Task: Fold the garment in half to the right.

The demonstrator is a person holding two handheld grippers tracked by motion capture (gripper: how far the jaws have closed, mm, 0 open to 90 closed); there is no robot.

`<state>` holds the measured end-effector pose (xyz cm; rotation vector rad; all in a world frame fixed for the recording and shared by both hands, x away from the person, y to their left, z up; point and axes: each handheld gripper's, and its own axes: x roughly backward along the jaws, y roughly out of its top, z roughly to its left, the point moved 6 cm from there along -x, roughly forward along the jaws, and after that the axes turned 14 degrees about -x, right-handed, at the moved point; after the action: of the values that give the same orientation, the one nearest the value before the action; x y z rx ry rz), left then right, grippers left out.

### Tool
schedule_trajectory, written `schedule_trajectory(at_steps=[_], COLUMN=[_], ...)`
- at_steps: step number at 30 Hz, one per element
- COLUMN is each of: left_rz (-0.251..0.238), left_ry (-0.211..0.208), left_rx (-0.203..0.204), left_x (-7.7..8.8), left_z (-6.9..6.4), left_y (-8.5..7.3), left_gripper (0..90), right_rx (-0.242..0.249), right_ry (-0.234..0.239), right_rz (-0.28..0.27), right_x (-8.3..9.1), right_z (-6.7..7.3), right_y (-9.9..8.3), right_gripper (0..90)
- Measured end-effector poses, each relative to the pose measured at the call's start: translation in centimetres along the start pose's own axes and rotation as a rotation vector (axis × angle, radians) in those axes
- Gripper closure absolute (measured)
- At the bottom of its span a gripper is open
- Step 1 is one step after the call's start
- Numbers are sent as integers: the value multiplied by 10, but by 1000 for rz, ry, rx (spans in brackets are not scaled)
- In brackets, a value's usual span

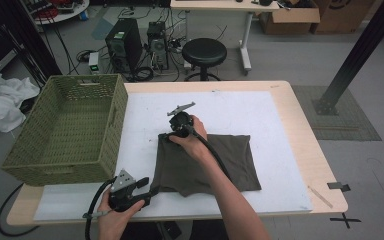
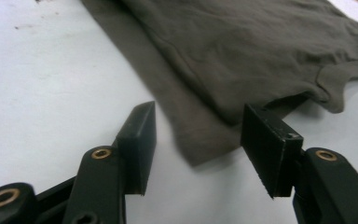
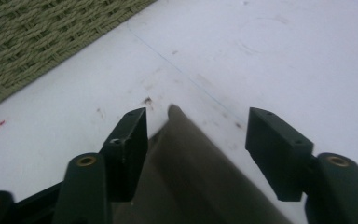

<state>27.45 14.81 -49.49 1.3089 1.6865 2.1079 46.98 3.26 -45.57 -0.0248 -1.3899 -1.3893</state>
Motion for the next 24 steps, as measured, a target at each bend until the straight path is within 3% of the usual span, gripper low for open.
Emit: schedule_trajectory(at_steps=[3, 6, 10, 16, 19, 24], left_rz=[3, 8, 9, -15, -11, -31], left_ry=[11, 11, 34, 23, 19, 25], left_rx=[-14, 5, 18, 50, 49, 64], left_x=[-2, -3, -5, -5, -5, 0], left_z=[-3, -2, 2, 5, 4, 5], left_y=[0, 2, 1, -1, -1, 0], left_gripper=[513, 583, 712, 827, 840, 847], right_rx=[25, 31, 46, 64, 56, 60], right_ry=[-2, 3, -11, -19, -19, -11], right_rz=[39, 55, 100, 144, 156, 190], right_x=[-14, -20, -27, -33, -33, -32], right_z=[2, 2, -1, -3, -4, 0], right_y=[2, 2, 0, -2, -1, 1], right_gripper=[431, 469, 577, 743, 849, 874])
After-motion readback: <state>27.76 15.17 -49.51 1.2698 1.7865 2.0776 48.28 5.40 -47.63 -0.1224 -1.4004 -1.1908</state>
